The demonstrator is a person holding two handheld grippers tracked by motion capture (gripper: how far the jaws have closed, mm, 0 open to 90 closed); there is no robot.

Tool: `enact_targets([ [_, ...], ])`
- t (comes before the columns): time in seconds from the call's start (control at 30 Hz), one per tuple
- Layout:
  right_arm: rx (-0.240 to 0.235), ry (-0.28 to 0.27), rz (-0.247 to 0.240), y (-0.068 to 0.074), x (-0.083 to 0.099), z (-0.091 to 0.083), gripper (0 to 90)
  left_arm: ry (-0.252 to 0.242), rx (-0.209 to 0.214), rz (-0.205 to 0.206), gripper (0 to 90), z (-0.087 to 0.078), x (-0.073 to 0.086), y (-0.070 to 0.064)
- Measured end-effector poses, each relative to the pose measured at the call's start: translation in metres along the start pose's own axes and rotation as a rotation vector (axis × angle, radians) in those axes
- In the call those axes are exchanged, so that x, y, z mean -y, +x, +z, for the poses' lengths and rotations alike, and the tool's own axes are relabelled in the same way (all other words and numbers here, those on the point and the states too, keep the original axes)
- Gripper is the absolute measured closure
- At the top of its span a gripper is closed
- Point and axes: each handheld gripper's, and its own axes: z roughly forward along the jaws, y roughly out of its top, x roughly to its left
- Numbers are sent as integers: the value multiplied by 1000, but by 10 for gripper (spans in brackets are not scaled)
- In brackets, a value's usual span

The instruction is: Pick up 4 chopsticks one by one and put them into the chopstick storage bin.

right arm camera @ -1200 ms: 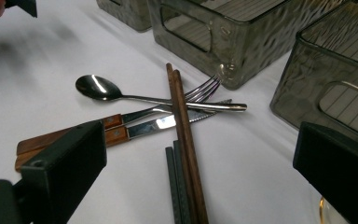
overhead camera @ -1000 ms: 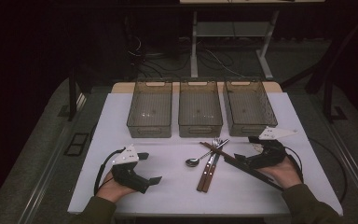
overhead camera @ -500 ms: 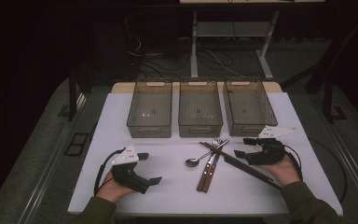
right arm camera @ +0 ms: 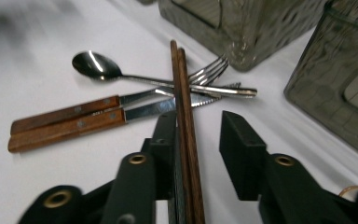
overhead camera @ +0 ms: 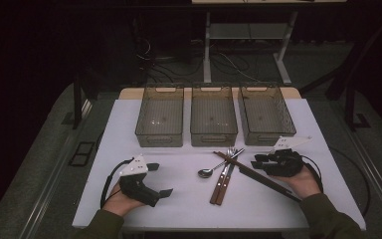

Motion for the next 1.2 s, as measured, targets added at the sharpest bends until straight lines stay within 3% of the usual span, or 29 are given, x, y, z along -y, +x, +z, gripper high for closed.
enact_targets([
  [0.33,5,85,-34,1,3,6,781,-2,4,2,0,0,0,0],
  [0.6,18,141,-59,0,5,12,803,-3,5,2,0,0,0,0],
  [1.2,11,189,-70,1,7,17,825,-3,10,1,0,0,0,-1],
])
